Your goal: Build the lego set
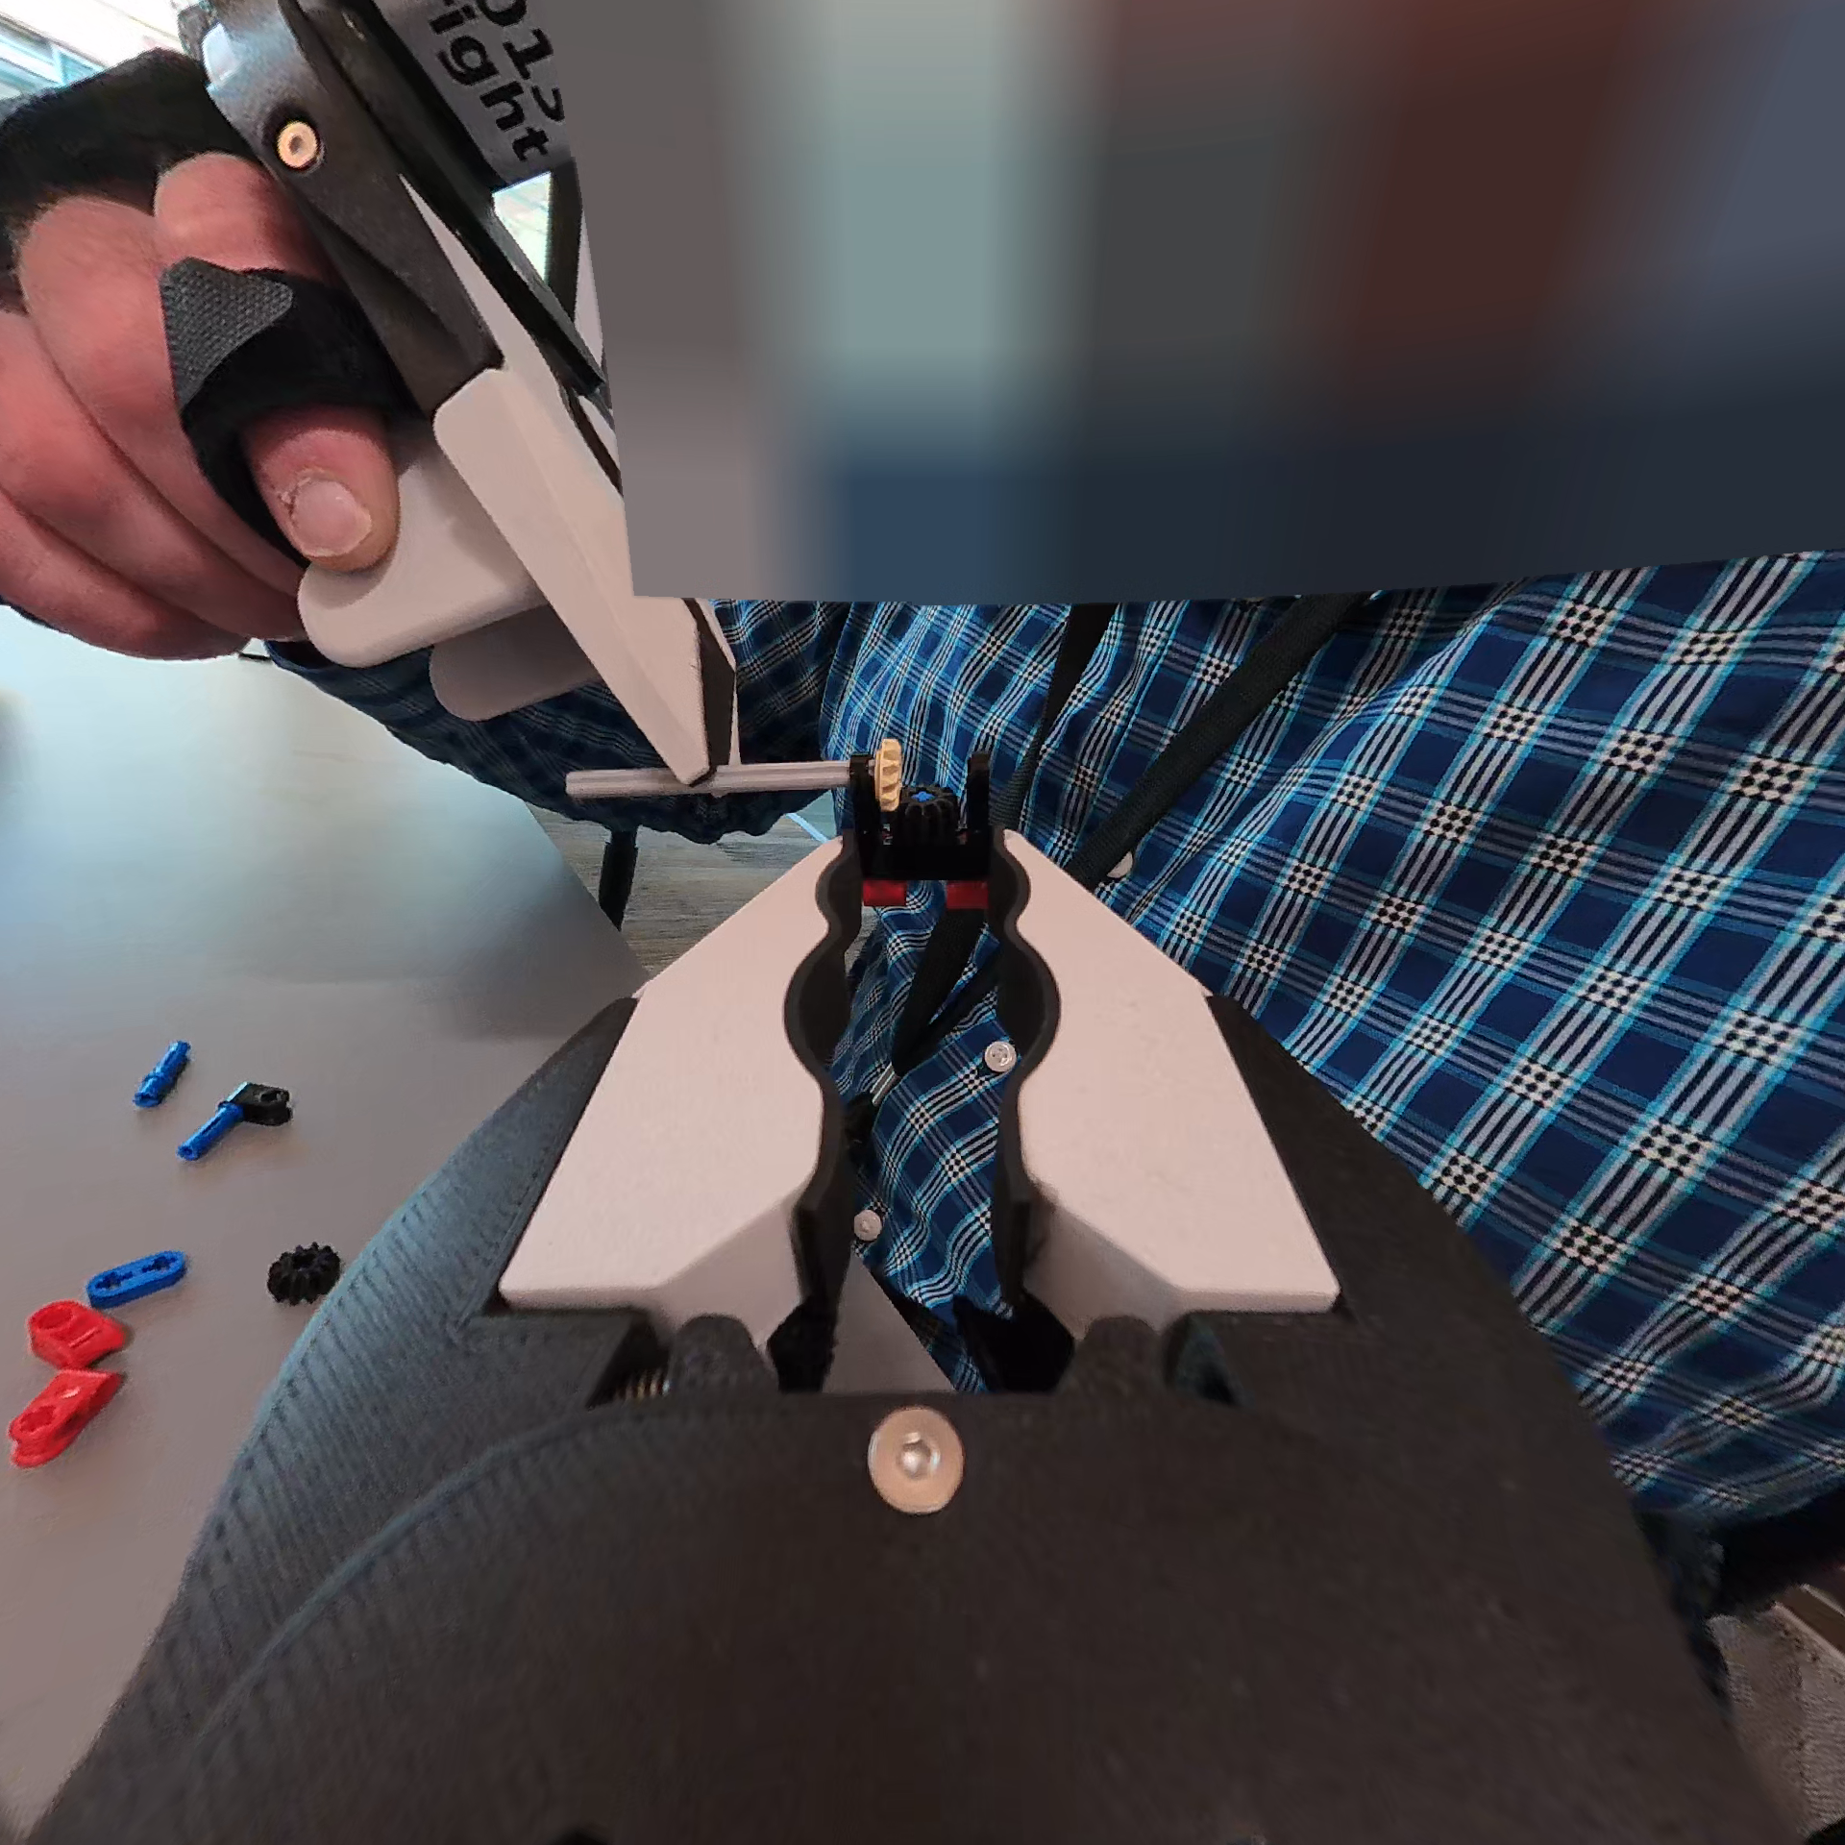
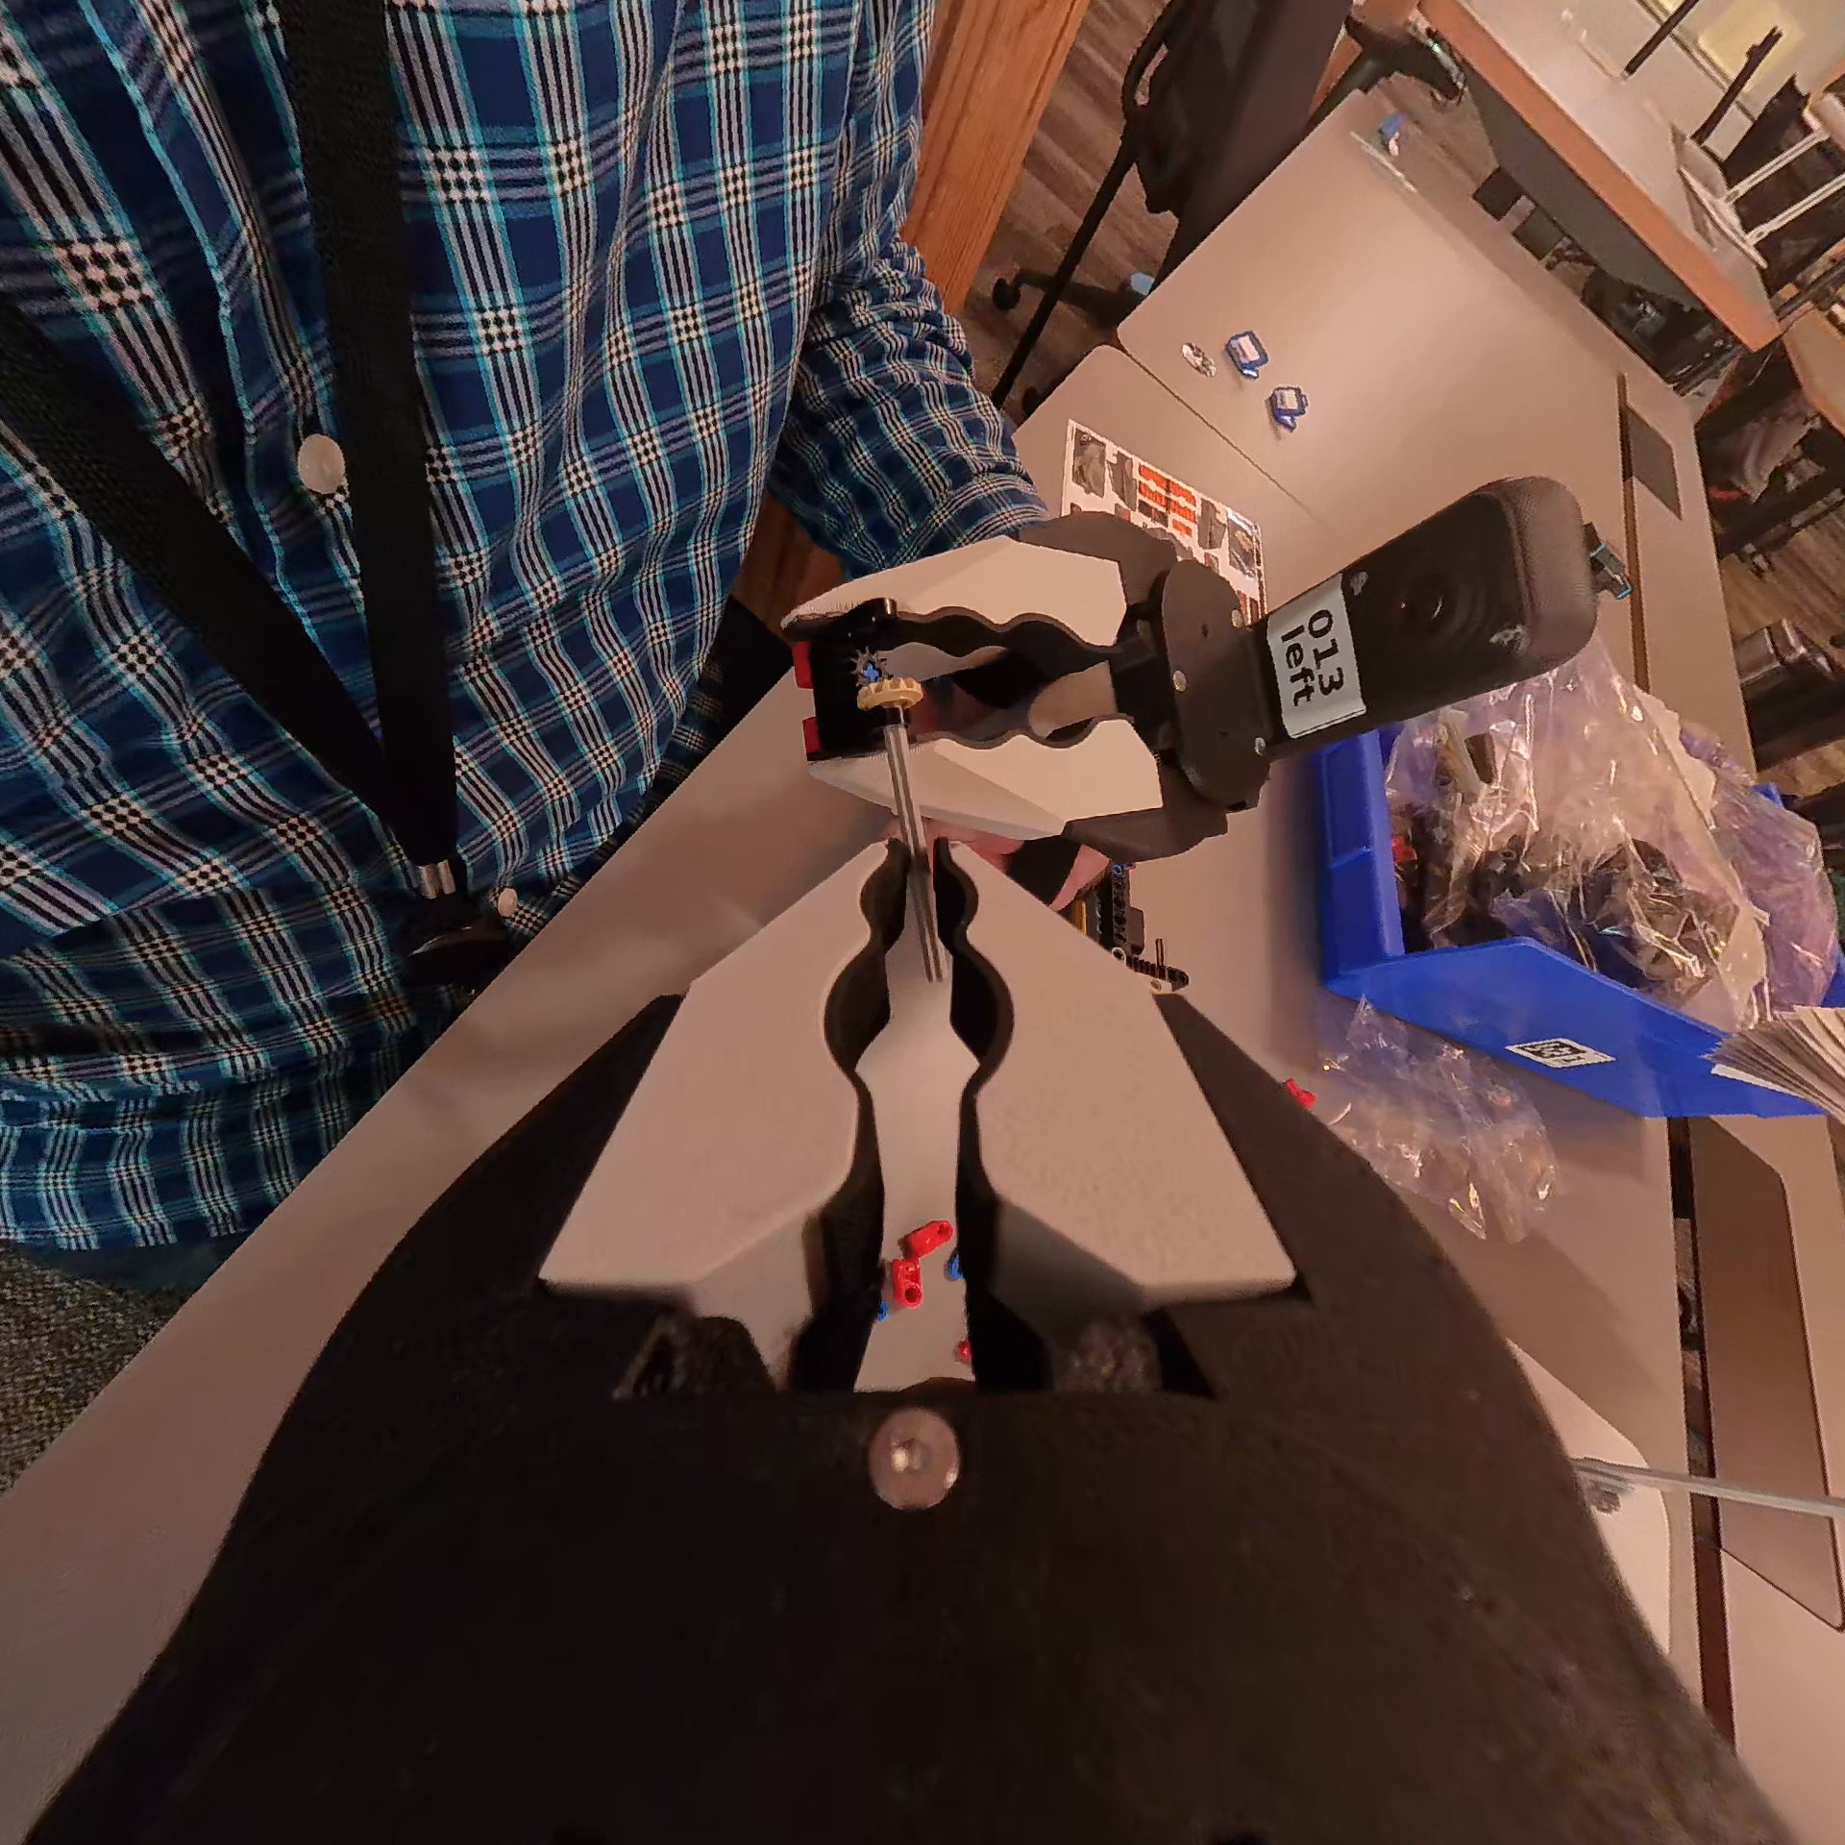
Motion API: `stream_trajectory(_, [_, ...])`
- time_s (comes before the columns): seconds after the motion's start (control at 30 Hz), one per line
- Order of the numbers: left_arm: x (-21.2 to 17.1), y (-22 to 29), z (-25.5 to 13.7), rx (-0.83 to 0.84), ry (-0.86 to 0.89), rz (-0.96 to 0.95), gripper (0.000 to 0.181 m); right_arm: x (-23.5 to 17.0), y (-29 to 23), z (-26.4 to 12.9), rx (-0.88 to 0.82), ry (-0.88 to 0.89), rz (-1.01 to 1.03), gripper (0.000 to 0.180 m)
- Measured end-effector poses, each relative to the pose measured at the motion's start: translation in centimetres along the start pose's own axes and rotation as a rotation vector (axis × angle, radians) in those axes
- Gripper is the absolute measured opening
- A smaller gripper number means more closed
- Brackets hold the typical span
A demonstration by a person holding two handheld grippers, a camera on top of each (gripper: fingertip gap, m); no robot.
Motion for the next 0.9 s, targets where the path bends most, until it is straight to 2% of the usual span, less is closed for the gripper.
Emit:
stream_trajectory(0.33, [0.4,0.3,0.3,0.033,-0.019,0.086,0.023,0.2,0.7,-0.9,-0.064,0.006,0.035,0.019])
stream_trajectory(0.43, [0.7,0.3,0.2,0.096,-0.035,0.146,0.023,-0.1,1.5,-2.4,-0.169,0.011,0.174,0.036])
stream_trajectory(0.47, [0.7,0.3,0.2,0.121,-0.052,0.175,0.023,-0.1,1.5,-2.8,-0.196,0.015,0.239,0.051])
stream_trajectory(0.63, [1.1,0.2,0.2,0.211,-0.093,0.265,0.023,-1.6,0.1,-3.0,-0.325,0.015,0.581,0.068])
stream_trajectory(0.7, [1.1,0.2,0.3,0.248,-0.112,0.309,0.023,-1.5,-0.8,-2.4,-0.342,0.078,0.682,0.075])
stream_trajectory(0.77, [1.4,0.1,0.3,0.294,-0.128,0.354,0.023,-1.6,-1.4,-1.9,-0.393,0.099,0.758,0.092])
stream_trajectory(0.9, [1.4,0.1,0.9,0.355,-0.197,0.437,0.023,-0.9,-1.8,-0.9,-0.45,0.171,0.798,0.087])
Point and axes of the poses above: each gripper's, where its closed fingertips meet, z out along the fingers, x out of its top, y = z × x across the jaws, the point moved 8 cm from there along -z, back along the fingers, and after that the axes turned 4 degrees about y, right-handed, at the moved point
